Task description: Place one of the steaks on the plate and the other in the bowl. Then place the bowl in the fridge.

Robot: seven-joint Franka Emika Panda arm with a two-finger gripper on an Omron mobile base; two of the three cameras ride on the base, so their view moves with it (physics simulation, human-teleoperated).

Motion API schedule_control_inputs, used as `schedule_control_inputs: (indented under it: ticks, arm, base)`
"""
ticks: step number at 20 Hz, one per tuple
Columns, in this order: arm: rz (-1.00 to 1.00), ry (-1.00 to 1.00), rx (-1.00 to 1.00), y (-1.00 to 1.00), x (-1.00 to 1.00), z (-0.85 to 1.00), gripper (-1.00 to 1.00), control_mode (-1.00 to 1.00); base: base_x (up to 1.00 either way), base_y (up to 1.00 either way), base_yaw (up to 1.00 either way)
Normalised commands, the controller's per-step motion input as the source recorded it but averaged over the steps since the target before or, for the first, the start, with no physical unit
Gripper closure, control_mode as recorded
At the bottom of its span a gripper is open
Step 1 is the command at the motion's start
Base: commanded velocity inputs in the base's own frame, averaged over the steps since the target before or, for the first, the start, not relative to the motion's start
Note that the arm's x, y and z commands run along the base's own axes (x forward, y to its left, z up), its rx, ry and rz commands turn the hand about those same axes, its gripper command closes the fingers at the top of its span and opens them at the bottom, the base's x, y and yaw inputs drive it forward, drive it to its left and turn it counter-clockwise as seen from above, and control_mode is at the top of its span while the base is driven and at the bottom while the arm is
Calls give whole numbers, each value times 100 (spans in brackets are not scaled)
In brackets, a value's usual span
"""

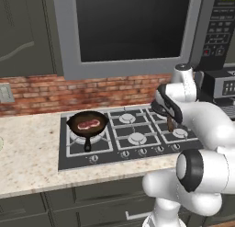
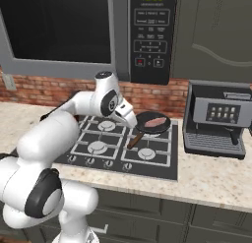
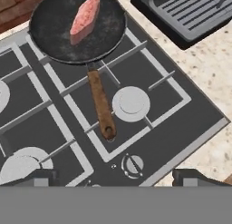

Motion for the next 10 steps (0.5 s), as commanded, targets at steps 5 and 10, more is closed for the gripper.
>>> schedule_control_inputs:
  ticks: [5, 10]
  arm:
    - [-2, 0, 0, -27, 55, -22, -100, -100]
    - [-2, 1, 0, -29, 64, -18, -100, -100]
  base:
    - [0, 0, 0]
    - [0, 0, 0]
